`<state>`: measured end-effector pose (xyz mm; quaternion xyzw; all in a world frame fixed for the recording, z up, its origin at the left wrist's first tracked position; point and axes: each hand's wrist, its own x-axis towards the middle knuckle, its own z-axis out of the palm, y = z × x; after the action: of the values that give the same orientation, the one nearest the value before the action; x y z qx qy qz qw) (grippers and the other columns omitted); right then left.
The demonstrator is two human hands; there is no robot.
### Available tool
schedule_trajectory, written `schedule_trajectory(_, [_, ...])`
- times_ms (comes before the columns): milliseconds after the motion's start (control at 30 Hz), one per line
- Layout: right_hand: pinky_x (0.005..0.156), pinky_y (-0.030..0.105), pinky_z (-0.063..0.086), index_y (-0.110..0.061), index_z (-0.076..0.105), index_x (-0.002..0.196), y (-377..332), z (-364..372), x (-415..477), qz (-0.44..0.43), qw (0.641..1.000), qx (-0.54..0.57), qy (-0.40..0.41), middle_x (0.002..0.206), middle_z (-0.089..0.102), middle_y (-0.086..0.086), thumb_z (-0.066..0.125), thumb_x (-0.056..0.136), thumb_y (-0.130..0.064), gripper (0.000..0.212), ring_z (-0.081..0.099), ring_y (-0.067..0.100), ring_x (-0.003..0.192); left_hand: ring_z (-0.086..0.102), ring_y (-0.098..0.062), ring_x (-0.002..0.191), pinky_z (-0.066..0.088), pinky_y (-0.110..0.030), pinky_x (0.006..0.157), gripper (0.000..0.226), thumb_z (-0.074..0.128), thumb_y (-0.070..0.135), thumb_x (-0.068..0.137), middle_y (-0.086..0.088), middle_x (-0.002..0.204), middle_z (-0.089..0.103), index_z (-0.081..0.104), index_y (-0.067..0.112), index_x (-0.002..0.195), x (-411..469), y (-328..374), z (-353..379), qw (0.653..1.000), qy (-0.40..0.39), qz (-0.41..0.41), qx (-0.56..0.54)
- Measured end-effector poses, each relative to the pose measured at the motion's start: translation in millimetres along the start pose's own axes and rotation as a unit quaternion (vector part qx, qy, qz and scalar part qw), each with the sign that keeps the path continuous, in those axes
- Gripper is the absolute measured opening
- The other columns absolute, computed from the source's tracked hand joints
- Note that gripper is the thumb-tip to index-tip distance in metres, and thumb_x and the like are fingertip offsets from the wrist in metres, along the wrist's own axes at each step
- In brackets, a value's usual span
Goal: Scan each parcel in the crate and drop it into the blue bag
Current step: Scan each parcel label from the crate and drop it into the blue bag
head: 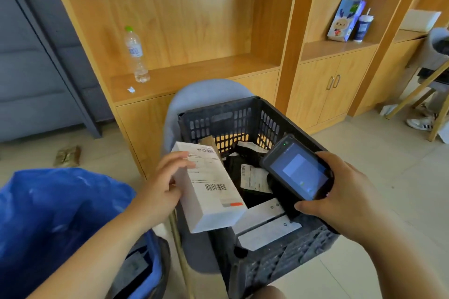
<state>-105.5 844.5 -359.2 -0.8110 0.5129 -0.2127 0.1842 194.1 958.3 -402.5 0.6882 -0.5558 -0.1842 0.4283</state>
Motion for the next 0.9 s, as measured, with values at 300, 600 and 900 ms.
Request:
schedule_trajectory(300, [0.055,0.025,0.038,-0.035,0.039,0.126,-15,7,-16,-0.023,1.0,0.009,0.011,0.094,0.049,-0.015,0.083,0.044,-0.046,0.094,0.049,0.002,0.074,0.038,-0.005,0.12,0.039,-0.009,0.087,0.035,0.071,0.023,0.083,0.008,0.132,0.027,0.052,0.028,0.112,-22,-3,20,0.988,0.114,-0.092,-0.049])
schedule_trajectory(600, [0.06,0.024,0.041,-0.032,0.038,0.129,-21,4,-24,-0.021,1.0,-0.012,-0.007,0.099,0.049,-0.01,0.085,0.049,-0.045,0.094,0.05,0.013,0.085,0.072,-0.025,0.087,0.058,-0.036,0.069,0.036,0.076,0.012,0.077,-0.012,0.102,0.073,0.058,0.01,0.108,-30,-10,29,0.857,0.12,-0.331,-0.377])
schedule_trajectory(900, [0.067,0.032,0.048,-0.033,0.038,0.129,-33,6,-37,-0.035,0.998,-0.025,-0.042,0.099,0.046,-0.012,0.084,0.05,-0.045,0.092,0.051,0.013,0.086,0.071,-0.025,0.093,0.058,-0.041,0.073,0.042,0.075,0.004,0.073,-0.009,0.104,0.074,0.062,0.01,0.113,-37,-7,20,0.835,0.149,-0.282,-0.448])
